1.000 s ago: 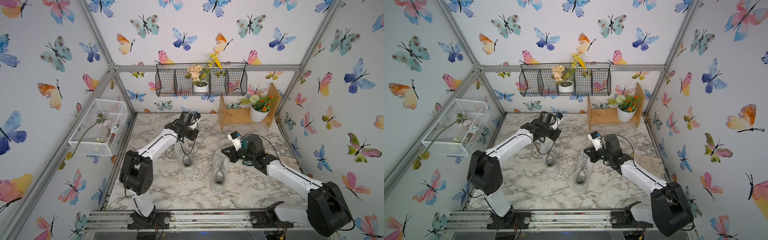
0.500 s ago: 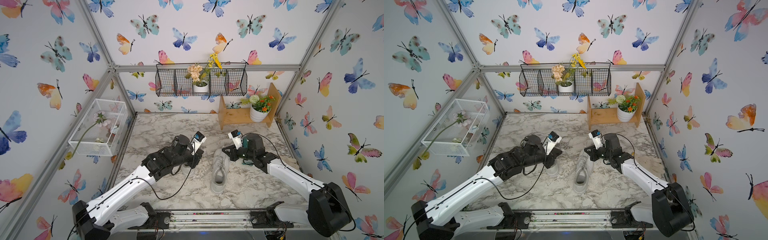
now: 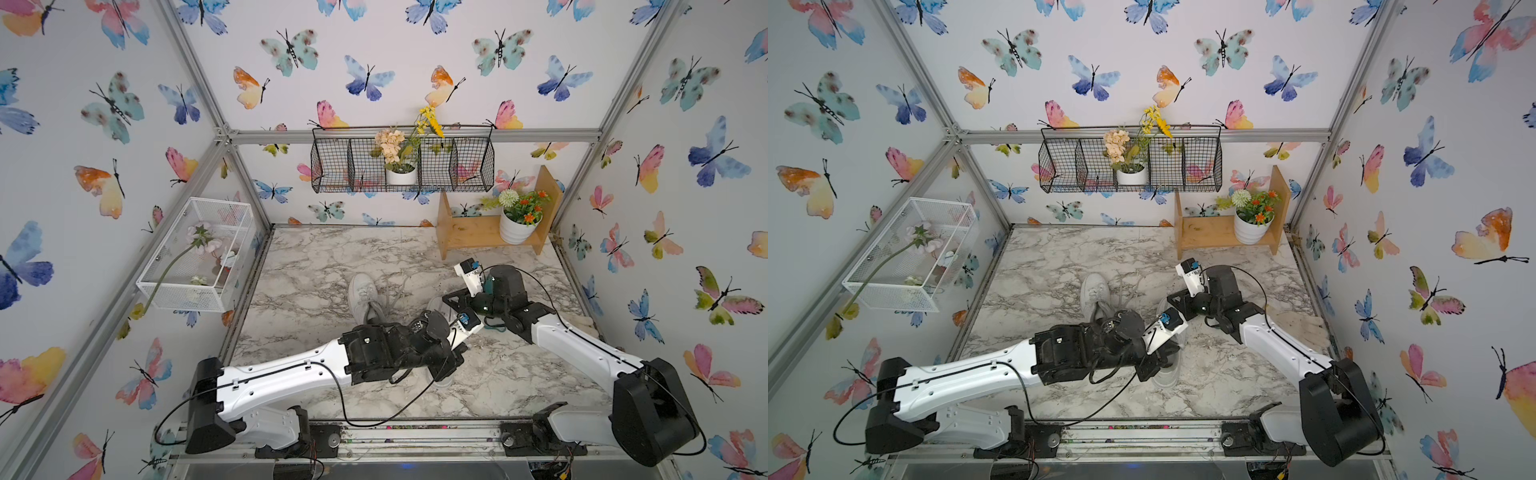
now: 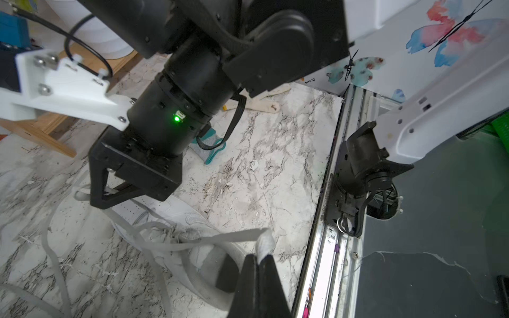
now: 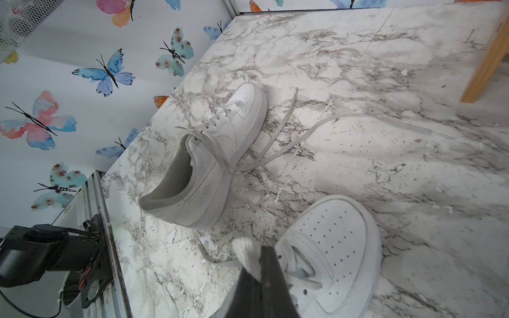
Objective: Tie the shoes
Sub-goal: Wrap the shoelace around the shoelace.
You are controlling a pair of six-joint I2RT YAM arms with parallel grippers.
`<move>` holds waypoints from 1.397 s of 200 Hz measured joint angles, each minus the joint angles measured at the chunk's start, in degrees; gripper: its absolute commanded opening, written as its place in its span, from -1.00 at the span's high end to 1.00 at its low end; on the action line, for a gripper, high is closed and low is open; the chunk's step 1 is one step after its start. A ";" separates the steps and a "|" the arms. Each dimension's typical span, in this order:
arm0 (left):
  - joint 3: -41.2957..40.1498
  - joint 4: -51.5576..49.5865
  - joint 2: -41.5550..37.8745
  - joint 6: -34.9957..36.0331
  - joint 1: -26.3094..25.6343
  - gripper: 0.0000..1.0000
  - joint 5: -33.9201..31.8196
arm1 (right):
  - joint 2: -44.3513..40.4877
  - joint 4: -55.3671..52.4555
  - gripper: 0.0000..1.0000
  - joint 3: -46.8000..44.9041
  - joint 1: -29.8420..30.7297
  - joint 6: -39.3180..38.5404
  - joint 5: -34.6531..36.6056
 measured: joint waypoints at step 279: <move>-4.44 13.81 12.26 -17.53 33.94 -0.07 30.40 | -0.22 0.22 0.96 -0.17 0.00 -7.61 -5.86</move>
